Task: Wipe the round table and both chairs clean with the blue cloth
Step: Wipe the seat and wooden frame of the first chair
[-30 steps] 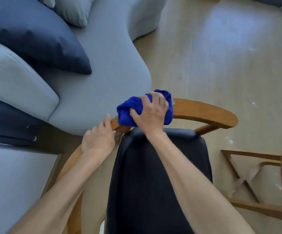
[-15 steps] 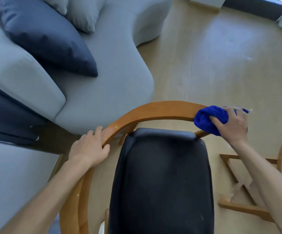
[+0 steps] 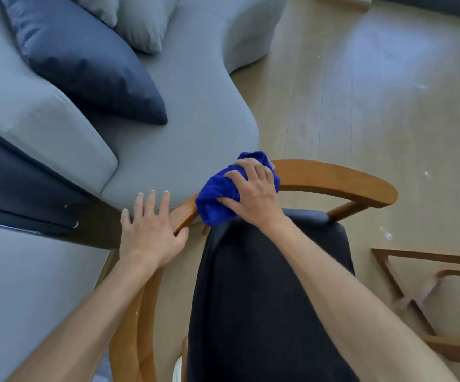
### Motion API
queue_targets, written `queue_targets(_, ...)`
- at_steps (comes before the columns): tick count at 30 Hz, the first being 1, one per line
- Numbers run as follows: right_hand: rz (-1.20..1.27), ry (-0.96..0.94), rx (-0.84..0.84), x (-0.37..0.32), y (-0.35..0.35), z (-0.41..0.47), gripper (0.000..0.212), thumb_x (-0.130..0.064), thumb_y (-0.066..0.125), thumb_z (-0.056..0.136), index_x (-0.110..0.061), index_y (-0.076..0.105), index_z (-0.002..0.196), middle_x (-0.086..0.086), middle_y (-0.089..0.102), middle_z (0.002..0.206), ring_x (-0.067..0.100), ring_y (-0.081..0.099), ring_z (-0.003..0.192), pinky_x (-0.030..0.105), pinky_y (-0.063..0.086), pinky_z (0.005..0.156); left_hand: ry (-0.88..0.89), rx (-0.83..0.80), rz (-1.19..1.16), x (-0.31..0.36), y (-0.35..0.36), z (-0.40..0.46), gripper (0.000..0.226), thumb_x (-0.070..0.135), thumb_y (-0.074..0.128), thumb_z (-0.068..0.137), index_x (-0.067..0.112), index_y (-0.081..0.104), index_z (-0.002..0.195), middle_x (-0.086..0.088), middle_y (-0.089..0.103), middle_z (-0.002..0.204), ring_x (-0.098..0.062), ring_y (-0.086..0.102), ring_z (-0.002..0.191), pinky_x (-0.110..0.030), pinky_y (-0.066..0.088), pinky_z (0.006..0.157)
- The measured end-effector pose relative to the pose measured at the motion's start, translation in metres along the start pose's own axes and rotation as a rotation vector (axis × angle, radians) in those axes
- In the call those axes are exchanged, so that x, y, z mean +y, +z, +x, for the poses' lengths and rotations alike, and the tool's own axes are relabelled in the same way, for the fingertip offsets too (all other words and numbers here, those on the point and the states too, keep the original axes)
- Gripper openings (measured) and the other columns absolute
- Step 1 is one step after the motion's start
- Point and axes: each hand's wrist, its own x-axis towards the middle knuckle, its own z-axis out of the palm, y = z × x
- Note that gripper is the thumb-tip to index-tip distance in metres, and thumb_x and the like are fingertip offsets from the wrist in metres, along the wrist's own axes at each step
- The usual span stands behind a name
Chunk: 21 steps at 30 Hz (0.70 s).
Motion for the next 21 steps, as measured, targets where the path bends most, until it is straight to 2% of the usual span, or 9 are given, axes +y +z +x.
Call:
queue_targets(2, -0.077, 0.044, -0.027, 0.061, -0.027, -0.022, 0.047, -0.037, 0.079, 0.071, -0.010, 0.066, 0.108, 0.018, 0.056, 0.125, 0.040, 0.050, 0.117, 0.050, 0.033, 0.099, -0.003, 0.016, 0.008, 0.000, 0.001, 0.000, 0.087, 0.068, 0.037, 0.086, 0.023, 0.004, 0.152, -0.008, 0.010, 0.160, -0.029, 0.001, 0.148, -0.053, 0.012, 0.116)
queue_targets(4, -0.115, 0.258, -0.017, 0.127, -0.058, -0.050, 0.050, -0.034, 0.080, 0.072, -0.008, 0.065, 0.111, 0.021, 0.054, 0.125, 0.043, 0.047, 0.118, 0.054, 0.036, 0.098, 0.005, 0.019, 0.009, 0.001, 0.003, 0.000, 0.087, 0.069, 0.036, 0.086, 0.023, 0.002, 0.152, -0.008, 0.009, 0.160, -0.030, 0.001, 0.148, -0.054, 0.011, 0.116)
queue_targets(6, -0.121, 0.478, -0.007, 0.168, -0.083, -0.074, 0.055, -0.045, 0.075, 0.074, -0.009, 0.062, 0.113, 0.018, 0.051, 0.126, 0.041, 0.042, 0.119, 0.055, 0.038, 0.098, 0.020, 0.018, 0.002, 0.002, 0.004, 0.002, 0.086, 0.068, 0.035, 0.087, 0.022, 0.002, 0.152, -0.009, 0.009, 0.160, -0.030, 0.001, 0.148, -0.054, 0.011, 0.116)
queue_targets(8, -0.118, 0.662, 0.034, 0.177, -0.087, -0.077, 0.066, -0.058, 0.059, 0.072, -0.009, 0.059, 0.116, 0.017, 0.050, 0.126, 0.039, 0.039, 0.121, 0.053, 0.036, 0.099, 0.027, 0.019, -0.006, 0.003, 0.005, 0.002, 0.085, 0.068, 0.034, 0.087, 0.022, 0.002, 0.152, -0.010, 0.010, 0.160, -0.030, 0.002, 0.148, -0.055, 0.011, 0.116)
queue_targets(11, -0.085, 0.813, 0.138, 0.140, -0.067, -0.056, 0.064, -0.054, 0.056, 0.074, -0.005, 0.060, 0.114, 0.019, 0.050, 0.126, 0.039, 0.039, 0.123, 0.051, 0.034, 0.100, 0.027, 0.009, -0.008, 0.002, 0.005, 0.002, 0.084, 0.068, 0.032, 0.087, 0.023, 0.003, 0.152, -0.010, 0.011, 0.160, -0.031, 0.003, 0.148, -0.054, 0.012, 0.115)
queue_targets(14, -0.065, 0.609, 0.099, 0.071, -0.031, -0.022, 0.046, -0.039, 0.067, 0.078, -0.007, 0.062, 0.110, 0.017, 0.054, 0.124, 0.037, 0.041, 0.122, 0.045, 0.031, 0.103, 0.031, -0.004, -0.006, 0.003, 0.003, 0.002, 0.082, 0.068, 0.030, 0.088, 0.023, 0.006, 0.152, -0.010, 0.013, 0.159, -0.031, 0.006, 0.148, -0.054, 0.014, 0.115)
queue_targets(18, 0.152, 0.154, -0.012, -0.026, -0.004, -0.008, 0.036, -0.022, 0.076, 0.067, -0.007, 0.066, 0.099, 0.013, 0.060, 0.115, 0.035, 0.050, 0.112, 0.048, 0.038, 0.097, 0.009, -0.024, -0.142, 0.002, -0.007, -0.003, 0.073, 0.054, 0.033, 0.090, 0.023, 0.012, 0.152, -0.008, 0.015, 0.160, -0.025, 0.007, 0.148, -0.051, 0.014, 0.117)
queue_targets(20, 0.264, 0.022, -0.102, -0.030, -0.010, -0.030, 0.034, -0.010, 0.074, 0.066, -0.008, 0.066, 0.100, 0.011, 0.059, 0.114, 0.031, 0.051, 0.110, 0.042, 0.041, 0.098, -0.003, -0.017, -0.192, 0.002, -0.011, -0.004, 0.069, 0.046, 0.034, 0.091, 0.021, 0.016, 0.152, -0.008, 0.017, 0.159, -0.023, 0.008, 0.147, -0.049, 0.014, 0.118)
queue_targets(21, 0.335, 0.040, -0.161, -0.021, -0.015, -0.048, 0.035, -0.004, 0.071, 0.069, -0.008, 0.065, 0.102, 0.009, 0.058, 0.113, 0.028, 0.052, 0.108, 0.036, 0.042, 0.097, 0.003, -0.008, -0.193, 0.003, -0.011, -0.005, 0.067, 0.044, 0.034, 0.091, 0.020, 0.017, 0.152, -0.008, 0.019, 0.159, -0.024, 0.010, 0.147, -0.049, 0.015, 0.118)
